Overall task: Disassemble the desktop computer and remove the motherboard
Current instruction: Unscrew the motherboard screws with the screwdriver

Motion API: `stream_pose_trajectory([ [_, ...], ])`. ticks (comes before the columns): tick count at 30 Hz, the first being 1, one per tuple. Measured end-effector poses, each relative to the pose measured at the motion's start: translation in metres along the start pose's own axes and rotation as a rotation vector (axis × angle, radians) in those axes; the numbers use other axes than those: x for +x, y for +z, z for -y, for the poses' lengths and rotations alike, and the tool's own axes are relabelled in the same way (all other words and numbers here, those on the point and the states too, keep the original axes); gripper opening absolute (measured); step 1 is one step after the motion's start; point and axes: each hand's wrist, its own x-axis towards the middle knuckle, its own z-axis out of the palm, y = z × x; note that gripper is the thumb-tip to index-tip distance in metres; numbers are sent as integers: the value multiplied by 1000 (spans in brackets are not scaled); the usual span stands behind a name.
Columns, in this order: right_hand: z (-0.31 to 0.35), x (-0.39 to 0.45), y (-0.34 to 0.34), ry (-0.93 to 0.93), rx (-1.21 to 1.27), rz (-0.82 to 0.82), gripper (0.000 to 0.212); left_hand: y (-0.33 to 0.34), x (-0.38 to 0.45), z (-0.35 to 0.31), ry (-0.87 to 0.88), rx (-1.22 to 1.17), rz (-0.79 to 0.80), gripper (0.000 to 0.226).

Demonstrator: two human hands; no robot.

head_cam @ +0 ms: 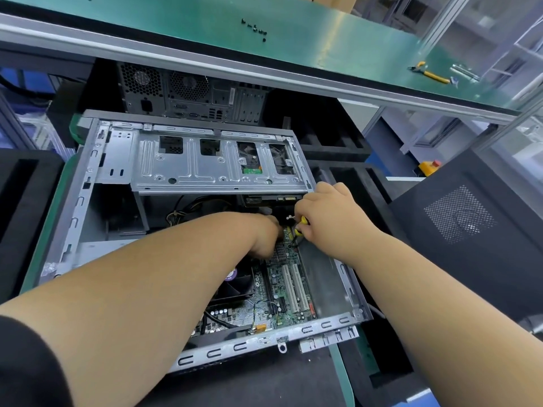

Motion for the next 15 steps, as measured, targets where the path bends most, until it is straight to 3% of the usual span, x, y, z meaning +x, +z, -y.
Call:
stream_pose_trajectory([
  [15,-1,3,0,-1,14,25,16,1,1,1,2,0,1,60],
])
